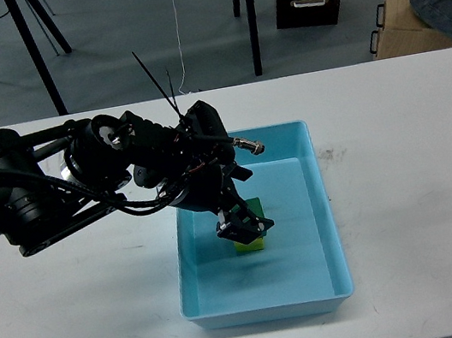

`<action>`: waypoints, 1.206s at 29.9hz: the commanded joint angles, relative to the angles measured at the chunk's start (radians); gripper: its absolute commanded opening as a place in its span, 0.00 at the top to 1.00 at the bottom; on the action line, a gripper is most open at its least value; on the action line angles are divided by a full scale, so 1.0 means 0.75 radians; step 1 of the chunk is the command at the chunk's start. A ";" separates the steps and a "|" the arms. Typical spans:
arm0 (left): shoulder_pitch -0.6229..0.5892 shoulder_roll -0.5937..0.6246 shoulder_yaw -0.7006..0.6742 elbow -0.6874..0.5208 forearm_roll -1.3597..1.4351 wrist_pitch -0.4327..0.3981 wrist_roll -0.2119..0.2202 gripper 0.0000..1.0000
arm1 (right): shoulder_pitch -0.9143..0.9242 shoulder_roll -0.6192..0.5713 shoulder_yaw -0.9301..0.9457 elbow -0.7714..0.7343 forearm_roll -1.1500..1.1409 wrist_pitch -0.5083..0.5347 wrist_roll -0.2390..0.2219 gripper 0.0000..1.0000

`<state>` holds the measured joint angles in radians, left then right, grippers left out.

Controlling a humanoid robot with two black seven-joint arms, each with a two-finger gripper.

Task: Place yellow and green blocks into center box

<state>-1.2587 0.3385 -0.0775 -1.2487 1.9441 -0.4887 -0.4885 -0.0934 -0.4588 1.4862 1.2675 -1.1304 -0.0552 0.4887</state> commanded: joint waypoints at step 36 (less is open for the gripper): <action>1.537 -0.103 -1.429 -0.080 -2.549 0.069 0.261 0.00 | 0.190 0.378 -0.182 0.167 1.822 0.542 -0.408 0.01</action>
<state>-0.1401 0.3045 -1.1612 -1.3041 0.1566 -0.4448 -0.2958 0.0986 -0.2330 1.3342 1.3907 0.2024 0.3410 0.2134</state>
